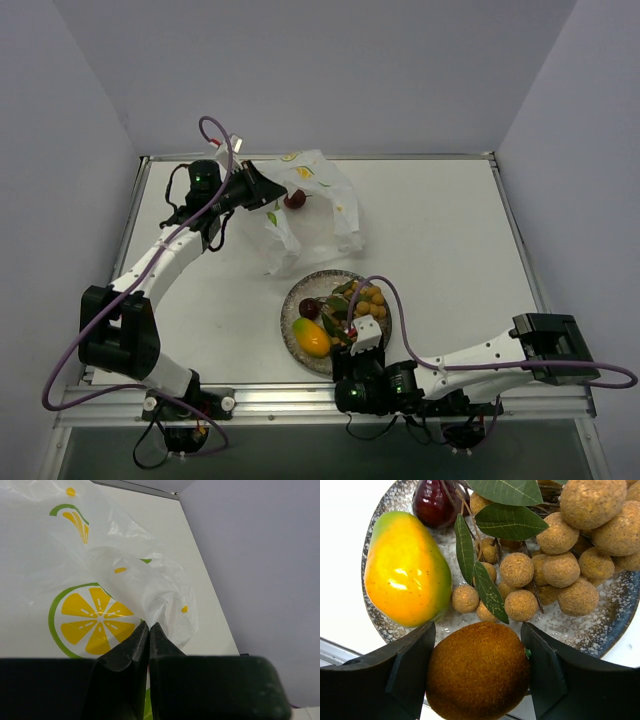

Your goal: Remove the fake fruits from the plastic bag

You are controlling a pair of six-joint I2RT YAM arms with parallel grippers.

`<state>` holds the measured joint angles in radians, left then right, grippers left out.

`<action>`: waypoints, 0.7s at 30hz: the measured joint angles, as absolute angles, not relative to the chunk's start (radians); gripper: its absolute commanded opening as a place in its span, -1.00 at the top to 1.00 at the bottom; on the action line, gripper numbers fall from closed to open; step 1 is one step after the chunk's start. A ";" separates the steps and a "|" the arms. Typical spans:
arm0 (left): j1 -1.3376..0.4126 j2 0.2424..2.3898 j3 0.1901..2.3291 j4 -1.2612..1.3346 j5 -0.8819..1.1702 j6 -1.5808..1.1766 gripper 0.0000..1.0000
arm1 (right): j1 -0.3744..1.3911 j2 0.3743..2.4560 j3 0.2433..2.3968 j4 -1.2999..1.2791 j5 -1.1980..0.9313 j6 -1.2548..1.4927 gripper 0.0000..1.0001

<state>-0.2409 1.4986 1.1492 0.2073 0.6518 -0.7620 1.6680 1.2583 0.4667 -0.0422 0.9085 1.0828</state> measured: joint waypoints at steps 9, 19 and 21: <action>-0.241 1.498 1.149 0.207 0.655 -0.763 0.95 | 1.686 1.220 0.465 -0.043 0.943 1.102 -0.61; -0.241 1.498 1.148 0.208 0.656 -0.763 0.95 | 1.759 1.187 0.517 -0.165 0.956 1.095 -0.24; -0.241 1.497 1.148 0.208 0.659 -0.764 0.95 | 1.789 1.187 0.578 -0.220 0.970 1.096 -0.01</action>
<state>-0.2409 1.4975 1.1481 0.2077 0.6586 -0.7635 1.7885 1.1873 0.5777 -0.2203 0.9695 1.0962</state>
